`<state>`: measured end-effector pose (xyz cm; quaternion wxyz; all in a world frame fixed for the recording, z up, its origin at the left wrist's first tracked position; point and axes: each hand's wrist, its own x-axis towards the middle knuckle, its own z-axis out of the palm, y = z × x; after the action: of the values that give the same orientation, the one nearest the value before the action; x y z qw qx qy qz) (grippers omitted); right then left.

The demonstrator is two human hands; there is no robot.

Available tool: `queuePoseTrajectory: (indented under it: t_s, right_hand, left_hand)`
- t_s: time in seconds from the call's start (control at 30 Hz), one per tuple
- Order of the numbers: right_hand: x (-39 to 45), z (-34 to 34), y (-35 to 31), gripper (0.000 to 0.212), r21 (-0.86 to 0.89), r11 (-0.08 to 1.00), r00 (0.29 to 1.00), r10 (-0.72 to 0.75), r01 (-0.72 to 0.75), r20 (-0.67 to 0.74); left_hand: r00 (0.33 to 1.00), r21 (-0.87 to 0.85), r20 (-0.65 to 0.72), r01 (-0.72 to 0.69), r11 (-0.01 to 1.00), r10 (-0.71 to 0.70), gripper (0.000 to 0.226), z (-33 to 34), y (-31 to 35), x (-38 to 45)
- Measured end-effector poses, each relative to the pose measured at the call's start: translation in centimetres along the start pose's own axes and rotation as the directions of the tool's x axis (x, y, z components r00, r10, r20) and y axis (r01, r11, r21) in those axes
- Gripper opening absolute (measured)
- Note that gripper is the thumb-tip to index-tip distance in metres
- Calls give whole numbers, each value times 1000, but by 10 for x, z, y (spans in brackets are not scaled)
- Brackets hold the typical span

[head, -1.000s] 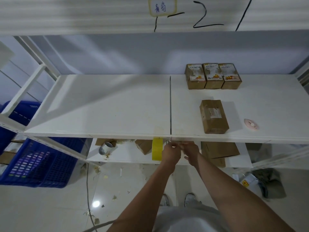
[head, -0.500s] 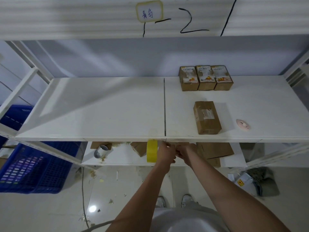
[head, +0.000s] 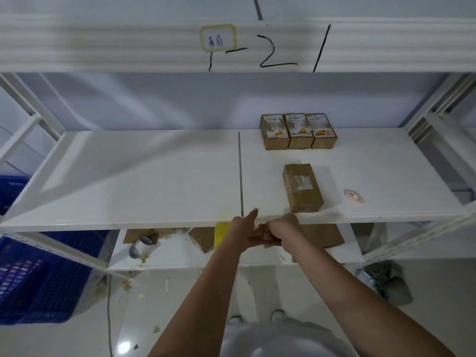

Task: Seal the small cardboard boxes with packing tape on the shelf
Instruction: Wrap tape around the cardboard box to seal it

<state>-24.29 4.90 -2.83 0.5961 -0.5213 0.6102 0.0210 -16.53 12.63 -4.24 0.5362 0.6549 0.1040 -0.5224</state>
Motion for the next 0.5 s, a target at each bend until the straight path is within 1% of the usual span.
queuePoseTrajectory:
  t_s: [0.07, 0.1, 0.17, 0.23, 0.27, 0.33, 0.37, 0.43, 0.5]
  right_hand:
    - [-7, -3, -2, 21, -49, 999, 1000, 0, 0, -17]
    - [-9, -3, -2, 15, -59, 998, 1000, 0, -2, -26]
    - [-12, -2, -3, 13, -76, 997, 998, -15, 11, -54]
    - [-17, -1, -10, 7, -123, 992, 997, -43, 34, -68]
    - [-18, 0, -14, 13, -170, 984, 995, -64, 51, -75]
    - [-20, -3, -23, 26, -269, 958, 989, -123, 96, -85]
    - [-20, -5, -27, 26, -291, 950, 987, -138, 110, -79]
    - [-21, -7, -36, 26, -275, 955, 990, -128, 108, -57]
    - [-24, -10, -39, 32, -310, 945, 990, -130, 105, -61]
  left_hand:
    - [999, -96, 39, 26, 995, -22, 48, 2, 3, 0]
    - [998, -111, 48, 36, 993, -31, 48, 2, 3, 1]
    - [996, -124, 61, 65, 990, -58, 45, 3, 5, 4]
    - [992, -144, 70, 118, 983, -108, 36, 3, 6, 6]
    - [988, -158, 72, 147, 976, -137, 34, 2, 6, 8]
    - [980, -150, 82, 189, 970, -178, 38, 1, 6, 15]
    - [976, -136, 84, 209, 968, -199, 39, 1, 7, 16]
    - [974, -128, 82, 220, 967, -211, 34, 0, 10, 16]
    - [978, -119, 65, 206, 971, -199, 31, 1, 15, 16]
